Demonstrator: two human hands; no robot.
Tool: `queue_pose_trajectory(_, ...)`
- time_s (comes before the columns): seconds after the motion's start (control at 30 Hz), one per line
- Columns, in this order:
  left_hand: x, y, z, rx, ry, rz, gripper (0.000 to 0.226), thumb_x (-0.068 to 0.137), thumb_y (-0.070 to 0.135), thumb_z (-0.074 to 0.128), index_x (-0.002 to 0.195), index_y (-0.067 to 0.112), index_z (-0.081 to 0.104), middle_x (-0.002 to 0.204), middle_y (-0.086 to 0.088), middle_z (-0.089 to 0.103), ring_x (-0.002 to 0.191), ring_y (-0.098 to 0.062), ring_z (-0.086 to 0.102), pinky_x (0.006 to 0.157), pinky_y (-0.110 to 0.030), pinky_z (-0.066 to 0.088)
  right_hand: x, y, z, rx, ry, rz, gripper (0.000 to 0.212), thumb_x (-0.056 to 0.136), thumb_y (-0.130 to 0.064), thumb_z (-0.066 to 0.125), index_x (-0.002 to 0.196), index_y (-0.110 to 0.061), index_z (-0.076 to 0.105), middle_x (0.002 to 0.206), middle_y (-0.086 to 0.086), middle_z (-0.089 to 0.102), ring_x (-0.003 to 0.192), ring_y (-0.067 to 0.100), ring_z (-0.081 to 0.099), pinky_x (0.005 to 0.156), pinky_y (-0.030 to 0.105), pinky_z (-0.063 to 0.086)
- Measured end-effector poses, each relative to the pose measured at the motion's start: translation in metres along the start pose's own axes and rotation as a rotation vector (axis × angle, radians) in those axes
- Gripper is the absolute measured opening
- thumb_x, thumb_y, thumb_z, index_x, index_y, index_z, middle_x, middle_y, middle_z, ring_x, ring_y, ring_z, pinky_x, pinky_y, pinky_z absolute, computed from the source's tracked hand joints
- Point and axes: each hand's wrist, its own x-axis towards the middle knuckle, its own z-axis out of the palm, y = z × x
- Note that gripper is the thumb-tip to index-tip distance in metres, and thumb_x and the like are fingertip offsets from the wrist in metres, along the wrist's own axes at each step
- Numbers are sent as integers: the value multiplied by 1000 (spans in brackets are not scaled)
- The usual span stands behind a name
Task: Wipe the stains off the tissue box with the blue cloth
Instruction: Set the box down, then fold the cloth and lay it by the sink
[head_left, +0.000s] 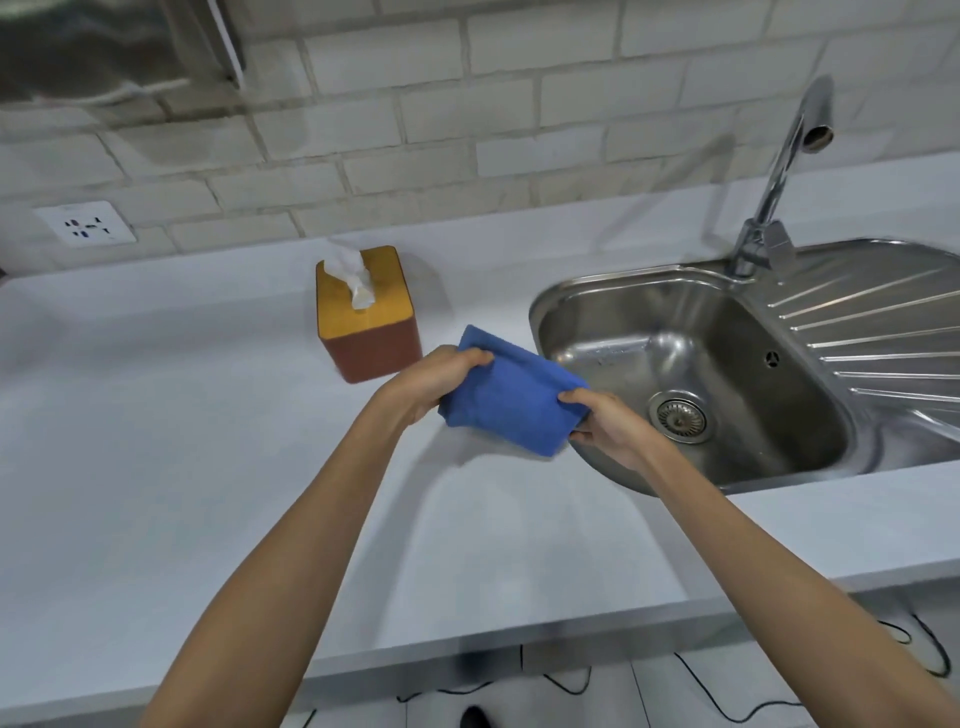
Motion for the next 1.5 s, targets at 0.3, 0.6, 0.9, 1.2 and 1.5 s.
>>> queue_pose_trajectory(0.3, -21, 18, 50, -303, -253, 47, 21, 95, 26, 47, 90, 18, 66, 78, 5, 77, 72, -9, 72, 60, -21, 57, -42, 16, -20, 473, -46, 9, 33, 77, -25, 48, 97, -5, 65, 70, 11, 71, 47, 29, 62, 40, 26, 44)
queue_pose_trajectory(0.6, -25, -27, 110, -382, -99, -81, 33, 100, 21, 42, 124, 1, 54, 113, -9, 61, 102, -24, 60, 83, -32, 49, -89, 7, -81, -77, 371, 44, 28, 90, -21, 56, 115, -9, 62, 106, 10, 65, 82, 22, 61, 56, 28, 47)
queue_pose_trajectory(0.9, -52, -52, 199, -5, 360, 132, 27, 100, 29, 39, 85, 7, 45, 89, -10, 58, 82, -24, 52, 70, -31, 40, -120, 28, -111, -578, 652, -170, 39, 93, -29, 51, 60, -8, 49, 64, 5, 52, 74, 25, 49, 66, 29, 34)
queue_pose_trajectory(1.2, -58, -60, 235, 287, 379, 161, 28, 99, 26, 38, 108, 2, 49, 107, -19, 64, 97, -36, 61, 82, -41, 49, -125, 57, -133, -863, 739, -105, 42, 91, -38, 51, 61, -11, 42, 75, 17, 57, 71, 31, 52, 62, 33, 36)
queue_pose_trajectory(1.5, -52, -73, 237, 690, 437, 217, 35, 97, 26, 42, 127, 8, 41, 124, -16, 46, 103, -31, 54, 72, -40, 50, -123, 70, -141, -1291, 746, -177, 40, 92, -39, 48, 107, -2, 56, 110, 21, 56, 99, 37, 55, 66, 35, 37)
